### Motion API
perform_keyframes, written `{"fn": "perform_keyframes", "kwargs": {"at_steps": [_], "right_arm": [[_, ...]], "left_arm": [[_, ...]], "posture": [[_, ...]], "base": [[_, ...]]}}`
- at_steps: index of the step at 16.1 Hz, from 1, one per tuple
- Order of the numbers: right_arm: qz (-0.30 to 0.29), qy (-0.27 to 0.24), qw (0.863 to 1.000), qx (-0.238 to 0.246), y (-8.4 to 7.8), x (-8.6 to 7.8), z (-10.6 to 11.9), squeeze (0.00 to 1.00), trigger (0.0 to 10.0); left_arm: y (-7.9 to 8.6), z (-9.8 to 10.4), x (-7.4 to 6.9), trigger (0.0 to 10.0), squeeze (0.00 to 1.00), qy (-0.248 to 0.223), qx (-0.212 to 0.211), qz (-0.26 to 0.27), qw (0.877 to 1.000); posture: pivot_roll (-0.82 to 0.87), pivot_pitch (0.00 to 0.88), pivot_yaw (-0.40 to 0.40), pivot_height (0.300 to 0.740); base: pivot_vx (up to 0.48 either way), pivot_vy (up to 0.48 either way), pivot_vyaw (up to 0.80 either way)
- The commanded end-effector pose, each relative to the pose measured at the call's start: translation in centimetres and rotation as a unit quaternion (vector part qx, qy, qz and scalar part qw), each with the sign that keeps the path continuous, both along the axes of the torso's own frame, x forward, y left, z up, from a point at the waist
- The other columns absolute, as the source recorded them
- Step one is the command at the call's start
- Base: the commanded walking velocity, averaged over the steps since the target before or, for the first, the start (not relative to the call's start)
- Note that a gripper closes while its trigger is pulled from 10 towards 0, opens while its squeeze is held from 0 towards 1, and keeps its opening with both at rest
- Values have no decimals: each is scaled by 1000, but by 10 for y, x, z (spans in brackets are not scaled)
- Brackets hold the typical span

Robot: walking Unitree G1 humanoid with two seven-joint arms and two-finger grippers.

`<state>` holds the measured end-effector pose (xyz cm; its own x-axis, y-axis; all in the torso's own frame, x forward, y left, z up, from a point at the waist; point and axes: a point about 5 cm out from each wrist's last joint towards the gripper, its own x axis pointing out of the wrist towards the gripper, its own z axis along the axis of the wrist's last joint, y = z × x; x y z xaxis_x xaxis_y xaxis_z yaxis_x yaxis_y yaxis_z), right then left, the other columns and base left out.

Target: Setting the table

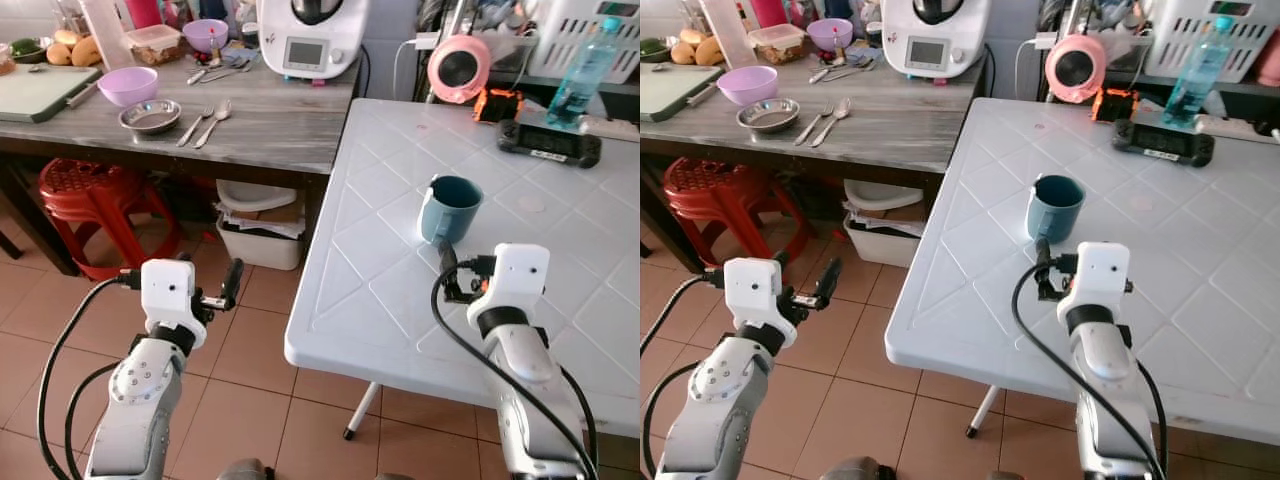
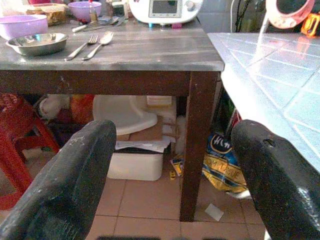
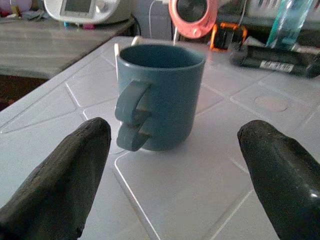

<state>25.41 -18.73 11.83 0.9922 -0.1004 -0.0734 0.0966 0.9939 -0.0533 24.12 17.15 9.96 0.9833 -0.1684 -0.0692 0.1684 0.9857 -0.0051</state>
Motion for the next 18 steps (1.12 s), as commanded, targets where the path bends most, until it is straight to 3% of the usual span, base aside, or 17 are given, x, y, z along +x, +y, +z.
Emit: {"fn": "perform_keyframes", "kwargs": {"at_steps": [1,6,17,18], "right_arm": [[8,13,1000,12,2,3,-2,0,10000],[26,24,999,10,7,10,1,0,10000],[55,32,998,13,11,45,15,0,10000],[58,33,998,13,12,47,15,0,9255]], "left_arm": [[4,4,-1,10000,0,-2,7,-1,1000],[6,6,-3,10000,0,5,12,-2,1000],[4,8,-3,10000,0,12,20,-9,1000],[4,7,-3,10000,0,12,20,-8,1000]], "posture": [[-35,7,52,740],[-23,27,56,740],[-1,25,54,740],[-1,25,54,740]], "base": [[0,0,0],[0,0,0],[0,0,0],[0,0,0]]}}
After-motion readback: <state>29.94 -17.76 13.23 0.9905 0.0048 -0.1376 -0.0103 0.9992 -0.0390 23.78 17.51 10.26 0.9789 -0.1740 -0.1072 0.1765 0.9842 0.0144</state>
